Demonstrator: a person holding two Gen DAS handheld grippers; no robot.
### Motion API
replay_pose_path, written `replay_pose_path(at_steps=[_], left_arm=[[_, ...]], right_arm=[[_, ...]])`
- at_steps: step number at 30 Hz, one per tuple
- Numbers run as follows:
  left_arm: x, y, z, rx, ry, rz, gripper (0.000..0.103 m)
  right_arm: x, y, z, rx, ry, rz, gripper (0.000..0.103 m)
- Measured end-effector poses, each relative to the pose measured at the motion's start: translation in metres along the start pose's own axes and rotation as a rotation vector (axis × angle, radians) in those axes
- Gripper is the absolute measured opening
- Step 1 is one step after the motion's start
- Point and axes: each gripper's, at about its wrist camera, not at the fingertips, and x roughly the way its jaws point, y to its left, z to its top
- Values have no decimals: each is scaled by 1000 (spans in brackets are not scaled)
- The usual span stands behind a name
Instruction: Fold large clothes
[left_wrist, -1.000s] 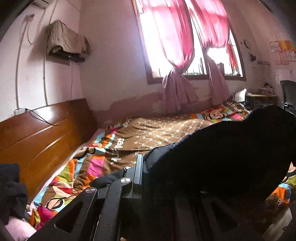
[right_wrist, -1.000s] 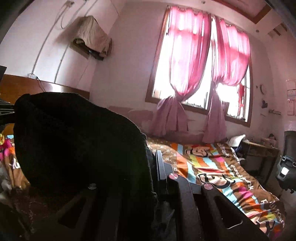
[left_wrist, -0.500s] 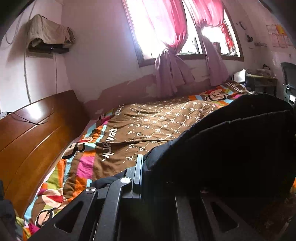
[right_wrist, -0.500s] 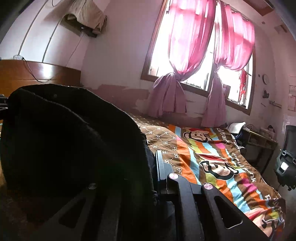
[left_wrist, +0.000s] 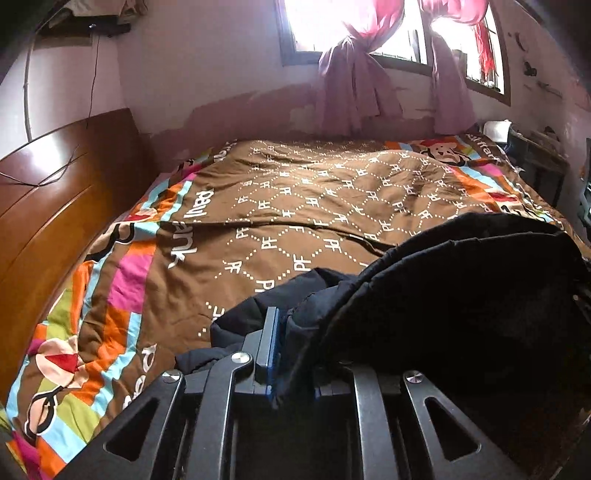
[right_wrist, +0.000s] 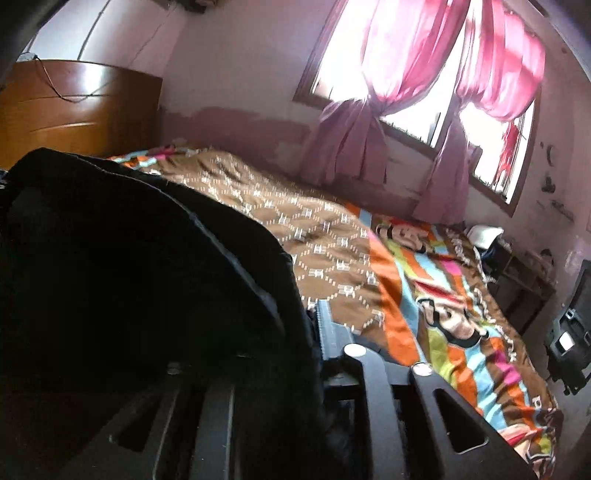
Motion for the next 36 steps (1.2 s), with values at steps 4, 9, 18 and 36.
replay_pose_path(at_steps=[4, 9, 18, 36], left_arm=[[-10, 8, 0, -37, -52, 5, 96], [-42, 16, 11, -78, -151, 13, 103], [-82, -11, -46, 44, -182, -98, 103], [-12, -25, -103, 1, 12, -247, 103]], right_arm=[[-17, -13, -2, 39, -16, -41, 66], [-50, -38, 6, 108, -119, -92, 80], [-110, -39, -34, 183, -104, 137, 98], [-47, 9, -87, 234, 150, 315, 99]])
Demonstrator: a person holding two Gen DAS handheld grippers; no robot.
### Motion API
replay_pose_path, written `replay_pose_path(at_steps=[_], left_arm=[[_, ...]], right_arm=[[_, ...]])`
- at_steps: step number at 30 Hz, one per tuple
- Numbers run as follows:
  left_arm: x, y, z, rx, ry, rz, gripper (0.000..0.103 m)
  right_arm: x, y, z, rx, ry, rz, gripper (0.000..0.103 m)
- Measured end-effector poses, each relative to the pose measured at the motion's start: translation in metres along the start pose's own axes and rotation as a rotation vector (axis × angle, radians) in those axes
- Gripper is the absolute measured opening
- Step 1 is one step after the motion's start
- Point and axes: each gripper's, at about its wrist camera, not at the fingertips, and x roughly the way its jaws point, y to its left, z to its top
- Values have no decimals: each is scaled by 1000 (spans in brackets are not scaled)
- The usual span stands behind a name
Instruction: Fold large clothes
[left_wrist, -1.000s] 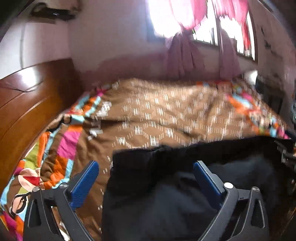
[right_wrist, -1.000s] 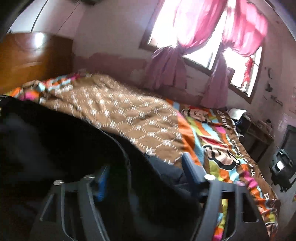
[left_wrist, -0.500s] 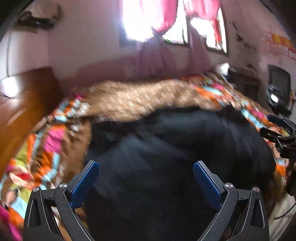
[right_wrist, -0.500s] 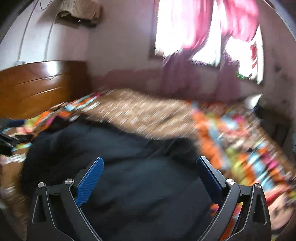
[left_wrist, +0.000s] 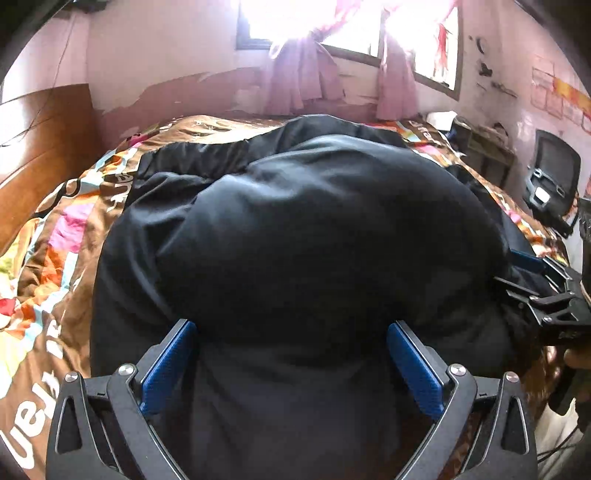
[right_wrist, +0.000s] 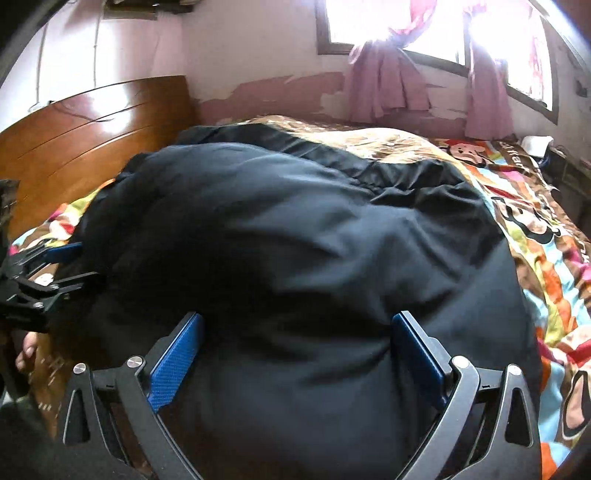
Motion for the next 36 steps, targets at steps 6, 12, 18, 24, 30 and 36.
replay_pose_path(at_steps=[6, 12, 18, 24, 30, 36], left_arm=[[31, 4, 28, 10, -2, 30, 103], [64, 5, 64, 44, 27, 47, 103], [80, 16, 88, 18, 31, -9, 103], [108, 40, 103, -90, 71, -108, 103], [134, 43, 100, -124, 110, -165, 103], [142, 44, 96, -140, 77, -161, 103]], right_arm=[[43, -12, 25, 46, 47, 3, 99], [78, -26, 56, 39, 83, -20, 102], [94, -47, 88, 26, 93, -97, 101], [111, -84, 96, 130, 139, -122, 102], [132, -94, 74, 166, 123, -71, 102], [143, -103, 68, 197, 94, -27, 102]])
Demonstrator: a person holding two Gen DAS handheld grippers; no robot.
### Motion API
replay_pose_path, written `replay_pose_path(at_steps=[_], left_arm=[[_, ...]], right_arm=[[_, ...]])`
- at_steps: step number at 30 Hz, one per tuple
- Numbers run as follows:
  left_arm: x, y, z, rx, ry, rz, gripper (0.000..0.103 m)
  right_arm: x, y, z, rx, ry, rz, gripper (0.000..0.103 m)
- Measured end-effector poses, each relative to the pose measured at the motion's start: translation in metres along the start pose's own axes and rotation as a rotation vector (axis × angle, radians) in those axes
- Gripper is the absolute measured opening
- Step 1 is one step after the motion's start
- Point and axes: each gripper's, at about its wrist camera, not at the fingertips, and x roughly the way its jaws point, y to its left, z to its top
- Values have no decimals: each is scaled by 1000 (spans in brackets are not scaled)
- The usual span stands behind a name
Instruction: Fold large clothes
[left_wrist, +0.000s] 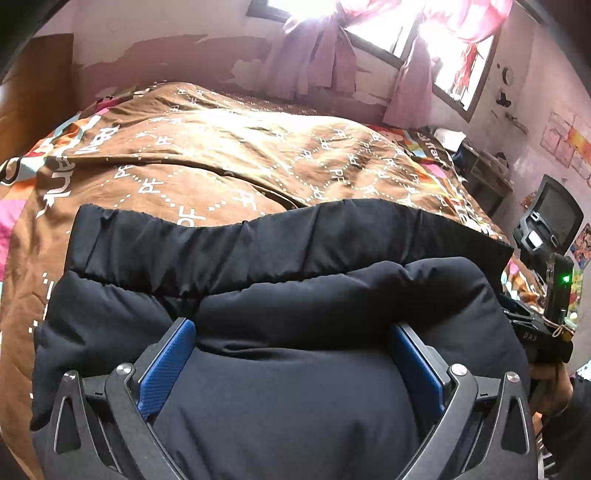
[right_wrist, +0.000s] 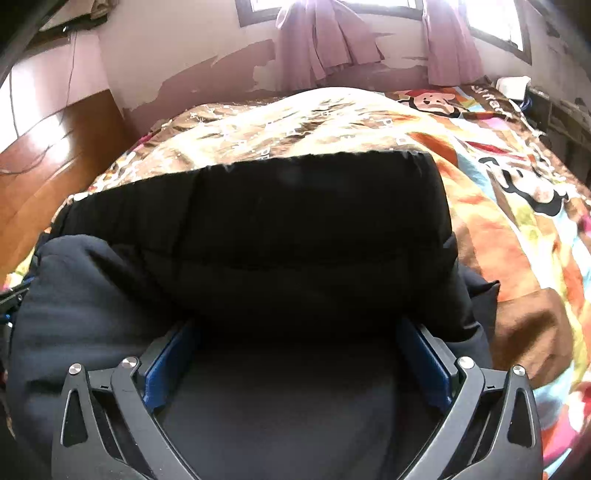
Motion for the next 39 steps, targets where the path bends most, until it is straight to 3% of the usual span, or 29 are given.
replay_pose_path(at_steps=[24, 39], left_arm=[[2, 9, -8, -25, -66, -48, 103], [3, 6, -10, 0, -82, -30, 103]], right_arm=[[16, -13, -9, 47, -66, 88, 103], [17, -14, -10, 49, -87, 102, 103]])
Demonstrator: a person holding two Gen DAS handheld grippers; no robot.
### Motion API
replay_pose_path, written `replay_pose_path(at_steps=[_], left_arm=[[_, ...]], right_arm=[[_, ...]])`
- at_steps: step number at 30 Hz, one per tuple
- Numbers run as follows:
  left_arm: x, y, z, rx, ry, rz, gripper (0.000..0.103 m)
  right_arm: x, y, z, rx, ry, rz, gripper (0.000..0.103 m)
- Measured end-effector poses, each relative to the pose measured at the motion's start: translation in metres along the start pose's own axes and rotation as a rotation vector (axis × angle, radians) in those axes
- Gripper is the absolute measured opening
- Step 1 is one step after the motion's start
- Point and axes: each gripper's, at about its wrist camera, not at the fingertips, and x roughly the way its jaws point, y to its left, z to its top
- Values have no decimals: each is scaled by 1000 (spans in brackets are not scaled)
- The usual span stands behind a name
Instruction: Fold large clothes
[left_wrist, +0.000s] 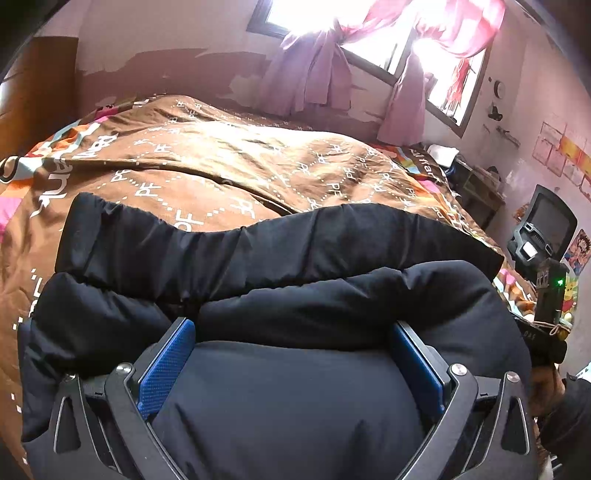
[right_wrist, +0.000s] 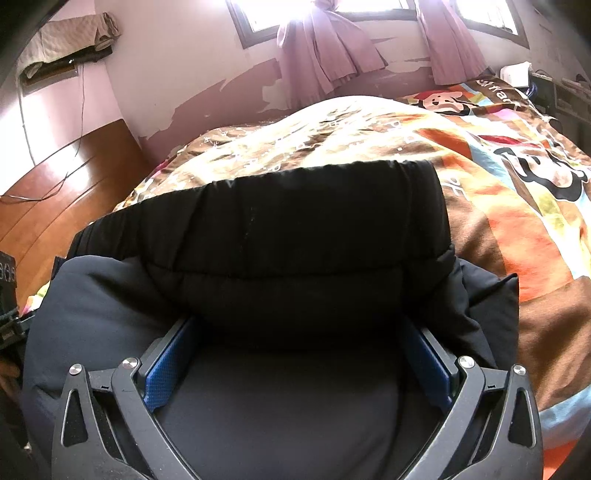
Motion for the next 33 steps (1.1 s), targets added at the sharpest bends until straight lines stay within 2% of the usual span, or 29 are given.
replay_pose_path(at_steps=[20, 23, 25, 27, 29, 33], left_arm=[[-3, 0, -7, 21, -78, 18, 103], [-8, -8, -12, 41, -100, 52, 103], [-13, -13, -13, 51, -107, 82, 103], [-22, -19, -12, 47, -103, 155, 103], [-42, -23, -13, 29, -130, 242, 103], [-83, -11, -18, -6, -184, 213, 103]], right_arm=[[-6, -2, -4, -14, -69, -1, 102], [-14, 4, -7, -41, -95, -43, 102], [-22, 13, -8, -77, -102, -114, 102], [-33, 25, -8, -132, -117, -207, 102], [-50, 32, -10, -179, -151, -220, 102], [-85, 31, -14, -229, -212, -219, 102]])
